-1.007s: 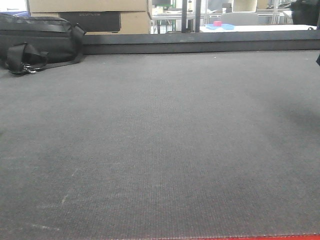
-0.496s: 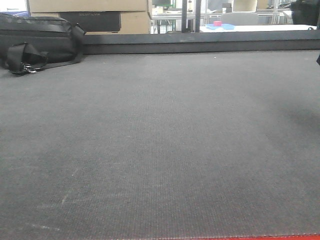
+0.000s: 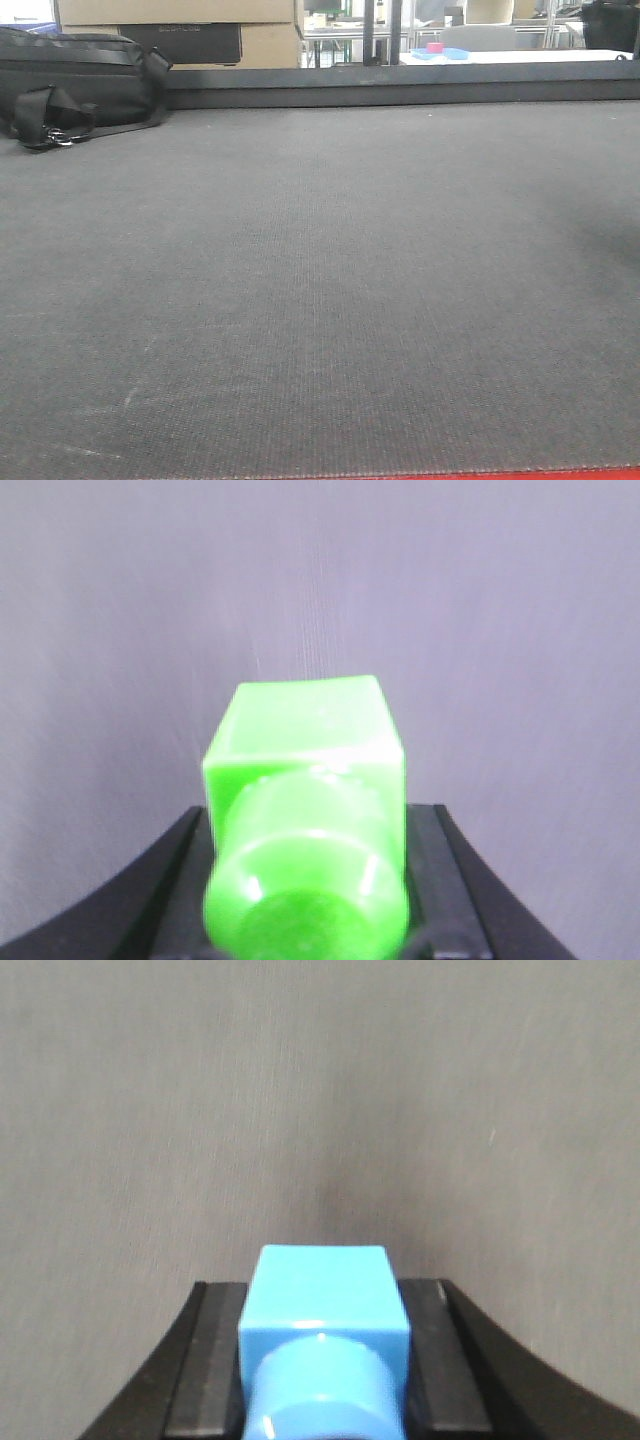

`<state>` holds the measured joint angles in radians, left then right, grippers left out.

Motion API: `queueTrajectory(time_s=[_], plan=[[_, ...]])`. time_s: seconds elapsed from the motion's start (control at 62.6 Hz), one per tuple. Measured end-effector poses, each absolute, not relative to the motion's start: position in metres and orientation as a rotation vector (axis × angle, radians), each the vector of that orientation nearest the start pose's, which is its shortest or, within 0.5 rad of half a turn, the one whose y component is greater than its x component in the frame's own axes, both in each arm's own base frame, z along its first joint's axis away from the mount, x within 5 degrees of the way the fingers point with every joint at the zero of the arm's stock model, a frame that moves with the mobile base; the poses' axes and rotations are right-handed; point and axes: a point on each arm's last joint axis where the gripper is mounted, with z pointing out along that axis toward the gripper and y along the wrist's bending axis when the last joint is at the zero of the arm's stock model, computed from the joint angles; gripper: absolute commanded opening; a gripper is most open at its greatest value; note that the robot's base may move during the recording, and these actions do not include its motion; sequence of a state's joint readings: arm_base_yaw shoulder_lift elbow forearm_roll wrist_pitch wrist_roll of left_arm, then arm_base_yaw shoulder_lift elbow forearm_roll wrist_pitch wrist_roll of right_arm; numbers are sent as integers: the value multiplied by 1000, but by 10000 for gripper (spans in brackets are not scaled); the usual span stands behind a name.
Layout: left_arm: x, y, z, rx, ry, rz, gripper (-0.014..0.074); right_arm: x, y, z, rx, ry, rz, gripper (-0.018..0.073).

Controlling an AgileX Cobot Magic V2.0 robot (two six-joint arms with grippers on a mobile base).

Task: Grab block from conveyor and place in blue bin
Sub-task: 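Lift both held blocks up off the conveyor belt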

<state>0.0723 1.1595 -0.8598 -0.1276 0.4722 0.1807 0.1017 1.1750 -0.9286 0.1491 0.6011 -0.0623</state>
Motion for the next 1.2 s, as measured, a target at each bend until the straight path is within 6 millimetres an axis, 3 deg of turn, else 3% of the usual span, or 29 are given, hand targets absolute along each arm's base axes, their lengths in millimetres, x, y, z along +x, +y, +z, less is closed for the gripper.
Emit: queueTrajectory(time_s=[0.336, 0.575, 0.687, 0.847, 1.199], plan=[[158, 9, 288, -32, 1922, 37, -111, 192, 21, 282, -29, 2010, 140, -155], [115, 6, 306, -29, 1705, 49, -111, 184, 19, 298, -14, 1833, 133, -155], [100, 5, 315, -27, 1623, 52, -111, 173, 18, 309, -13, 1772, 136, -155], [82, 4, 321, -21, 1550, 53, -111, 141, 14, 332, -51, 1617, 108, -155], [76, 2, 323, -12, 1524, 45, -111, 70, 8, 328, -69, 1425, 96, -155]])
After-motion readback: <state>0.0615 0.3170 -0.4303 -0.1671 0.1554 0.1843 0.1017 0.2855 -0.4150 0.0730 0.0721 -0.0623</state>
